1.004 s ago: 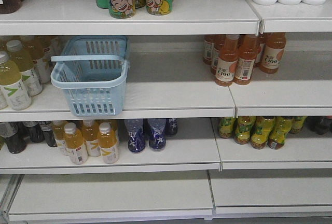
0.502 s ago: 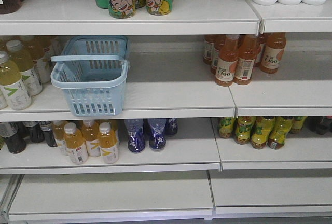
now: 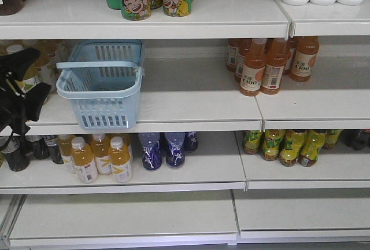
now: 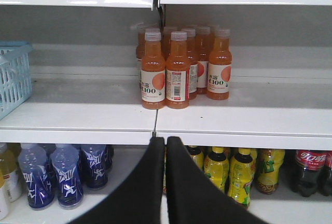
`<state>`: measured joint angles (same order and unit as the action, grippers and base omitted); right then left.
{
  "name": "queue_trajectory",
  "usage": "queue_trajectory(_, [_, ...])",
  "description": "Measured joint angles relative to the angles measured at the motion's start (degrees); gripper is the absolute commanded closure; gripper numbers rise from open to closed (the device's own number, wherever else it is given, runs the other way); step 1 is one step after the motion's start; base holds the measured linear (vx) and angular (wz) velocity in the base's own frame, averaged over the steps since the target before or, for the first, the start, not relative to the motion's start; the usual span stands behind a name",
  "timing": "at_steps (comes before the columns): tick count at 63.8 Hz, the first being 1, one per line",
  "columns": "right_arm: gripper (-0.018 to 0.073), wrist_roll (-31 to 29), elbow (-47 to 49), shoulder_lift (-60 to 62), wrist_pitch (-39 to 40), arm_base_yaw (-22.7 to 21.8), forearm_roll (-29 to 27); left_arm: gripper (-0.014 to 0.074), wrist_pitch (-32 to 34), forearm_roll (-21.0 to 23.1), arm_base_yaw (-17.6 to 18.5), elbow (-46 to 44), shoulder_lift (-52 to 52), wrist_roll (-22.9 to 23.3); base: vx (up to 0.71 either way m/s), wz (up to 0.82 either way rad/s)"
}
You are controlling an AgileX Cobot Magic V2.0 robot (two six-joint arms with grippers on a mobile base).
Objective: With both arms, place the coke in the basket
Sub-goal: 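Reach the left gripper to the light-blue basket handle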
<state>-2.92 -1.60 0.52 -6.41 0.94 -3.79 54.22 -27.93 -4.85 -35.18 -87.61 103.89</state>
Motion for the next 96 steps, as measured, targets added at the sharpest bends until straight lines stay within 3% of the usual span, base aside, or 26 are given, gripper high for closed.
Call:
queue_trajectory(35, [0.0564,0.00,0.00,0.00,0.00,0.00,0.00,0.0037,0.61,0.16,0.00,-17.27,-21.21,2.65,0.00,0.00])
queue_trajectory(56, [0.0564,0.00,0.00,0.00,0.00,0.00,0.00,0.0056,-0.08,0.22,0.00,-22.81,-26.26,5.28,0.00,0.00])
queue_trajectory(86, [0.0564,0.00,0.00,0.00,0.00,0.00,0.00,0.0056,-3.96,0.42,1.15,-32.28,-31.45,5.47,0.00,0.00])
queue_trajectory(96, [0.0564,0.00,0.00,0.00,0.00,0.00,0.00,0.0095,-4.38,0.67,1.62,-34.94,-33.37,6.59,0.00,0.00])
